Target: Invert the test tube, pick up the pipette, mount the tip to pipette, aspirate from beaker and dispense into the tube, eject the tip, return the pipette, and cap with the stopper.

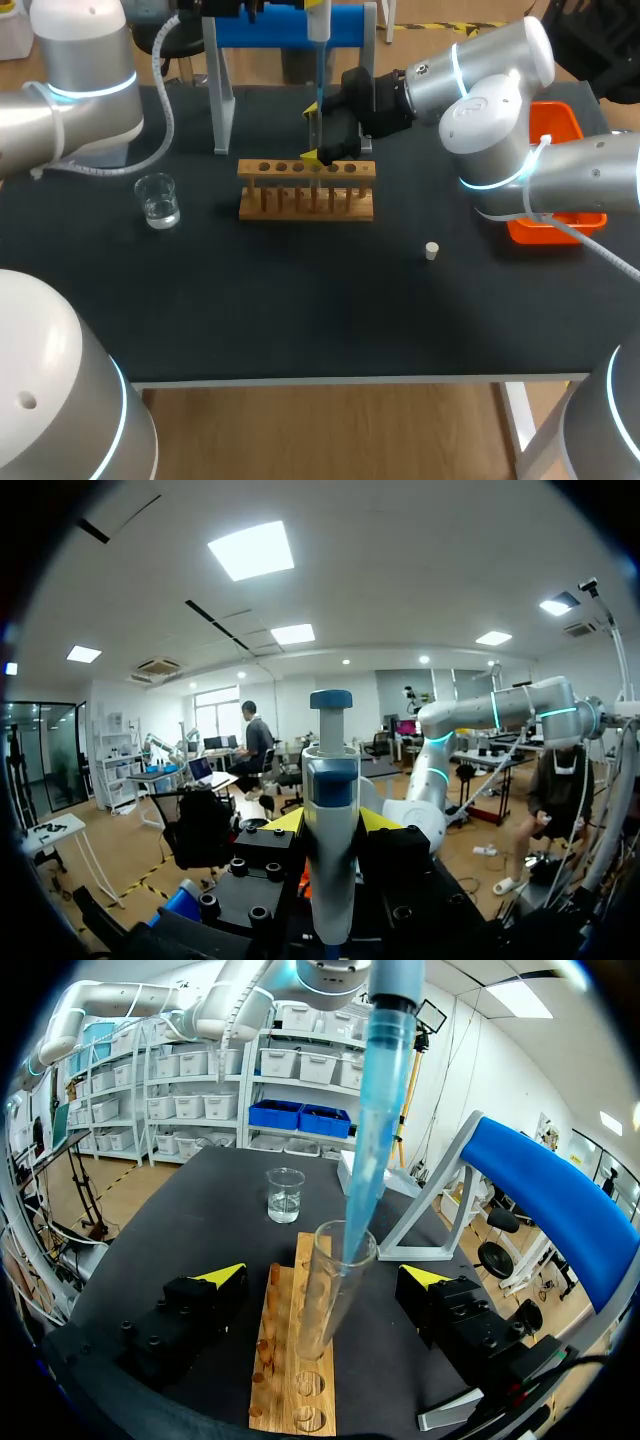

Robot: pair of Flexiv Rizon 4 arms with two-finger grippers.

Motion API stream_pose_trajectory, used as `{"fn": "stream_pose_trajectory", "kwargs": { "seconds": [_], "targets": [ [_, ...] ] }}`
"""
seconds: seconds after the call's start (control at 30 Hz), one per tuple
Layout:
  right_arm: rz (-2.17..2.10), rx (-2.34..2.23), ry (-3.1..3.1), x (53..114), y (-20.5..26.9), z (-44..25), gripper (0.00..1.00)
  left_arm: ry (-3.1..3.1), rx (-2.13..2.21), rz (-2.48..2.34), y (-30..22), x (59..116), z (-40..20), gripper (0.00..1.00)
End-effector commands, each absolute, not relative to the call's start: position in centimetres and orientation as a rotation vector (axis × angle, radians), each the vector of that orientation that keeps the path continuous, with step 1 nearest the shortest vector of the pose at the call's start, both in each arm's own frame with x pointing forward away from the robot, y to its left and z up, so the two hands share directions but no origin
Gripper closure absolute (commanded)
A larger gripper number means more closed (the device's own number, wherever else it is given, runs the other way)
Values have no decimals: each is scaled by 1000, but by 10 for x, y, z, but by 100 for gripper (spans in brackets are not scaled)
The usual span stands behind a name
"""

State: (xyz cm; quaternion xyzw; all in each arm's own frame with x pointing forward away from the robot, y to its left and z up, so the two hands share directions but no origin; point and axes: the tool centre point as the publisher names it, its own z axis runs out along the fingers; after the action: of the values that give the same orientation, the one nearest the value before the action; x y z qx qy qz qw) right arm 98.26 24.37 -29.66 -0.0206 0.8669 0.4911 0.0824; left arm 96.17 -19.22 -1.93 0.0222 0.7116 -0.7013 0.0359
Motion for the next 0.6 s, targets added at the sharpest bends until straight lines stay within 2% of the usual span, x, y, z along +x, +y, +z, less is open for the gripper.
{"fn": "stream_pose_trajectory", "kwargs": {
  "seconds": [0.03,0.6],
  "targets": [
    [1465,-63,2593,983,243,-296,0,2179,57,-2151,-189,957,-20,100],
    [1465,-63,2593,983,243,-296,0,2166,41,-2135,-185,958,-29,100]
  ]
}}
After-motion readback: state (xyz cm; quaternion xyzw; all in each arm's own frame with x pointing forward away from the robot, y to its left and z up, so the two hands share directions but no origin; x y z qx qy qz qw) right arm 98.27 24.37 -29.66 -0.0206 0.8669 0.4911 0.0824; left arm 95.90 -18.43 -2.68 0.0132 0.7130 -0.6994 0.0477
